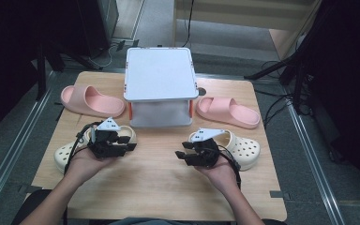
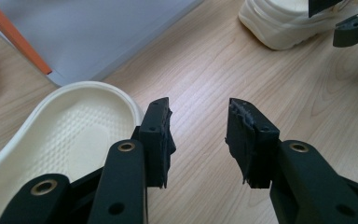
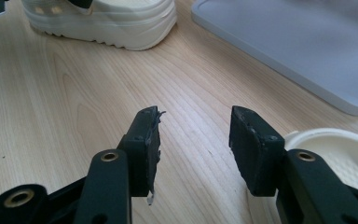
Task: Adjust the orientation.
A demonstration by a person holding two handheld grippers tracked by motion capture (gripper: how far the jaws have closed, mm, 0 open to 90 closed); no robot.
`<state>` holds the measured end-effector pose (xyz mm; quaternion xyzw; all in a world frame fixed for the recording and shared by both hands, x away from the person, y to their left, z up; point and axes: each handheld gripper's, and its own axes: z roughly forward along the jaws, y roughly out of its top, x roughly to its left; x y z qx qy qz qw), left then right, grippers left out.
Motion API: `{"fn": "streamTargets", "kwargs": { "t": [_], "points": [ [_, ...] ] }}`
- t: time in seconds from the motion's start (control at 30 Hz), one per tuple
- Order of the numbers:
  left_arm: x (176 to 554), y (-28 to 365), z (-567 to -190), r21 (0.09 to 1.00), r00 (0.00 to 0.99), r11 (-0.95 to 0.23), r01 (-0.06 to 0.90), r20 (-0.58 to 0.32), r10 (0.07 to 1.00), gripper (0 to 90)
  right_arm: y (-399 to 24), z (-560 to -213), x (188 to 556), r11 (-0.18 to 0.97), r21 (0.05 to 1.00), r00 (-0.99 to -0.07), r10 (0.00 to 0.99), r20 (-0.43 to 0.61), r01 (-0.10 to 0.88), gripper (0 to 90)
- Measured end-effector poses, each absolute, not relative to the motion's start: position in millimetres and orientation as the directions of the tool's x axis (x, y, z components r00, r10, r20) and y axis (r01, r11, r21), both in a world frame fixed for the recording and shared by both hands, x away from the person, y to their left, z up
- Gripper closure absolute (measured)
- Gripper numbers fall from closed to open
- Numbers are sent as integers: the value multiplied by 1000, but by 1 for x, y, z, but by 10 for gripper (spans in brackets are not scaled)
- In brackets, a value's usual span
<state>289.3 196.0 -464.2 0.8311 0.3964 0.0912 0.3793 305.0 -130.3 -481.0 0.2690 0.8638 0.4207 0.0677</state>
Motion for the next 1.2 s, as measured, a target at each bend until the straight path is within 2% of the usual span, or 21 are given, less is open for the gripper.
{"fn": "streamTargets", "kwargs": {
  "t": [0.33, 0.7, 0.97, 1.07, 1.2],
  "points": [
    [291, 203, -462, 703, 656, -365, 610, -190, 731, 606, -129, -480, 304, 506, 770, -862, 494, 112, 390, 555],
    [285, 213, -461, 701, 626, -353, 620, -171, 761, 601, -125, -474, 307, 486, 787, -871, 475, 127, 380, 533],
    [263, 236, -460, 703, 557, -297, 646, -167, 814, 593, -93, -471, 317, 508, 794, -913, 385, 137, 334, 543],
    [256, 246, -458, 702, 523, -238, 671, -221, 823, 566, -79, -471, 322, 505, 801, -924, 349, 153, 323, 548],
    [247, 253, -453, 710, 497, -224, 668, -201, 844, 566, -64, -472, 328, 513, 799, -935, 316, 164, 314, 553]
  ]
}}
